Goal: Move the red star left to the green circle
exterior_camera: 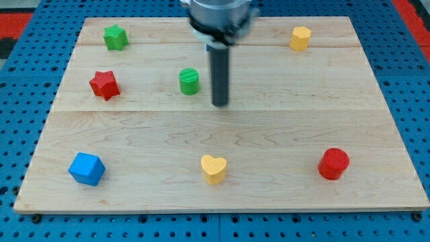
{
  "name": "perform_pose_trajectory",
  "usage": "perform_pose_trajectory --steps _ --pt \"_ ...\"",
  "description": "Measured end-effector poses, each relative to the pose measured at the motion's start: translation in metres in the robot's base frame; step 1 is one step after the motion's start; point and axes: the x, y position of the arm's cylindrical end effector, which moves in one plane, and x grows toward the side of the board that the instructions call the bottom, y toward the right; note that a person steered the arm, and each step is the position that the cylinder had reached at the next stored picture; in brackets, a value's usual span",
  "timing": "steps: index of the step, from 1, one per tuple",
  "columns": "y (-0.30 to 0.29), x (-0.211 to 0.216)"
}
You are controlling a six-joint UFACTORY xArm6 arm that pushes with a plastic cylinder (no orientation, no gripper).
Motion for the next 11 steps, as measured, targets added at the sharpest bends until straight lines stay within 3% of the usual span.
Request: perform_pose_trajectory --steps 2,4,5,6,7,8,9,10,11 --pt "-0.205 -0.007" --pt "-0.232 -0.039" --pt "-0.285 -0.065" --pt "-0.252 -0.07" --pt "-0.18 -0.02" --pt "-0.178 -0.015" --pt "-0.272 -0.045" --pt "-0.24 -0.061" --pt "-0.155 -0.039"
